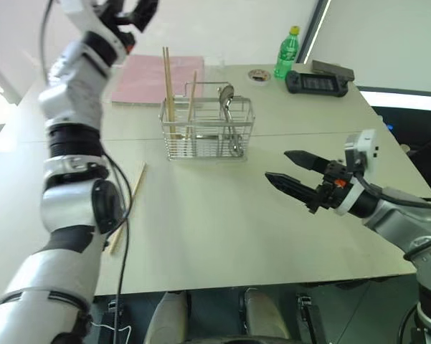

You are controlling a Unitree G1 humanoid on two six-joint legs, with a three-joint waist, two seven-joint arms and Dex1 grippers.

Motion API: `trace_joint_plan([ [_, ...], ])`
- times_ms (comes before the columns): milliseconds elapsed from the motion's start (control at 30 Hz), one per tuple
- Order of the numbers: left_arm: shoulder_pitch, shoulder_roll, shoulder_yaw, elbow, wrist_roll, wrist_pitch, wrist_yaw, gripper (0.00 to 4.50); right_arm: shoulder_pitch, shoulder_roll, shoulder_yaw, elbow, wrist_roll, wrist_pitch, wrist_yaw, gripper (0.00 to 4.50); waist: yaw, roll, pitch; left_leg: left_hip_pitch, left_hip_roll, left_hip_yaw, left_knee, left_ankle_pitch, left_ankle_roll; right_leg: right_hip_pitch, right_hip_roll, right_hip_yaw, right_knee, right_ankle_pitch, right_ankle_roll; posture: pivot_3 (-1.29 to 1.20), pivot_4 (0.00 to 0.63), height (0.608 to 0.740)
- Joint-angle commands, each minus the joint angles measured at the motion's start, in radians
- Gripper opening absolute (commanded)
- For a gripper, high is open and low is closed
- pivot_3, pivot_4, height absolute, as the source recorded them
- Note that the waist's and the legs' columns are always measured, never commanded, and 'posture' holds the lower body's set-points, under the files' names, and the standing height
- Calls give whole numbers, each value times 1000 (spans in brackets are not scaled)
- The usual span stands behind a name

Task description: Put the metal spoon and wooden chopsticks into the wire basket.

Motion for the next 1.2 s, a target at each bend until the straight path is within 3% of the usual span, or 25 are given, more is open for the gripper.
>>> trace_joint_plan([
  [33,43,123,-88,-155,20,293,-25,4469,-15,0,-1,2,-8,-26,18,4500,2,0,0,0,0,0,0,0,0,0,0,0,0,0,0,0,150,731],
  [167,148,235,-199,-340,7,641,-44,4469,-17,3,14,13,-28,-32,36,4500,6,0,0,1,0,0,0,0,0,1,0,0,0,0,0,0,150,731],
  [300,253,241,-232,-484,-6,983,27,4469,-30,9,28,28,-40,-38,45,4500,3,0,0,1,0,0,0,0,0,1,0,0,1,0,0,0,150,731],
  [500,357,189,-245,-540,11,1107,90,4469,-39,17,39,36,-53,-44,52,4500,2,0,0,1,0,0,0,0,0,-1,0,0,2,0,-1,0,150,731],
  [933,488,101,-322,-484,38,1102,124,4469,-28,17,14,31,-51,-41,43,4500,7,4,-2,1,0,0,0,0,0,1,0,0,1,0,-1,0,150,731],
  [1067,477,76,-297,-484,33,1109,127,3153,-26,20,12,29,-50,-42,38,4500,8,7,-4,2,0,0,0,0,0,1,0,0,1,0,-1,0,150,731],
  [1200,469,70,-289,-483,40,1116,129,1325,-27,21,11,32,-53,-43,39,4500,9,7,-4,1,0,0,0,0,0,2,0,0,0,0,-1,0,150,731],
])
